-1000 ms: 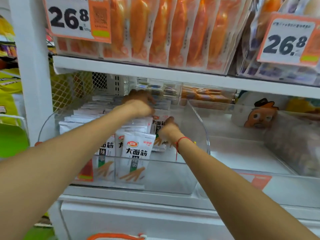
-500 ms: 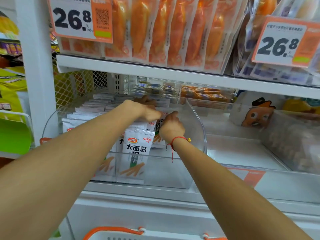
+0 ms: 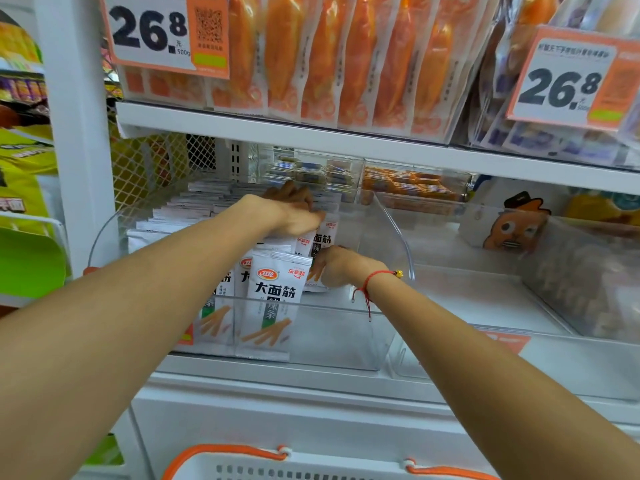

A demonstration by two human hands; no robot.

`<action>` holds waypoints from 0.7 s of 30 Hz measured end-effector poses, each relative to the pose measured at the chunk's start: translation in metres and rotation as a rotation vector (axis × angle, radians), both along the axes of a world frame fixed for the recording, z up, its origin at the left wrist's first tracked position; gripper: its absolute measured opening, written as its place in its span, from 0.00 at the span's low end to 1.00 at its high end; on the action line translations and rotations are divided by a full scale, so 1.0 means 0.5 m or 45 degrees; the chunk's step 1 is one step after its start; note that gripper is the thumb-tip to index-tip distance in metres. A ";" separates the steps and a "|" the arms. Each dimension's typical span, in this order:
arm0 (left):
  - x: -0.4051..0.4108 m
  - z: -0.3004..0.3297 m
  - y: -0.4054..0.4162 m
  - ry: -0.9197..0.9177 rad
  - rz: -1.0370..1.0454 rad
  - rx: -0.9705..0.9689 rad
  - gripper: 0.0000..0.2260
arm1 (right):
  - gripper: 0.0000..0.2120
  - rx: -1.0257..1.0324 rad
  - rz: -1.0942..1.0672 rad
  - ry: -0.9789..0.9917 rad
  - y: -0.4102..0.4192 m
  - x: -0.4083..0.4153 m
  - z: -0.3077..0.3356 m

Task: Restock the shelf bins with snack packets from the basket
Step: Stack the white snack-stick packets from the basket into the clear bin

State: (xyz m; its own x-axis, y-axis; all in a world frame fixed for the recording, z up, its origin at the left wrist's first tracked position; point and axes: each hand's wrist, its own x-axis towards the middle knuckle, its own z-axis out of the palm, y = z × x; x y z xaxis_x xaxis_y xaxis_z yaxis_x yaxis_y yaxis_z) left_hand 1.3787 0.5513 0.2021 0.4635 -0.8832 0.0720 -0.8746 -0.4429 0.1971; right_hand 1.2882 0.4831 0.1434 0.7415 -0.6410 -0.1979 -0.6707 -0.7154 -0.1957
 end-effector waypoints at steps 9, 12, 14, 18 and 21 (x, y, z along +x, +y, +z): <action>0.035 -0.016 -0.001 -0.138 -0.101 0.108 0.12 | 0.20 0.031 0.091 0.099 0.012 -0.013 0.016; 0.025 -0.013 0.008 -0.143 -0.091 0.106 0.13 | 0.21 0.064 0.113 0.141 0.027 -0.031 0.025; 0.013 -0.005 0.018 -0.166 -0.108 0.087 0.16 | 0.23 0.079 0.128 0.129 0.037 -0.041 0.033; -0.014 0.002 0.049 -0.112 -0.077 -0.049 0.14 | 0.29 0.109 0.104 -0.015 0.059 -0.066 0.047; -0.054 -0.004 0.089 0.016 0.011 -0.402 0.15 | 0.25 0.020 0.129 -0.215 0.087 -0.103 0.060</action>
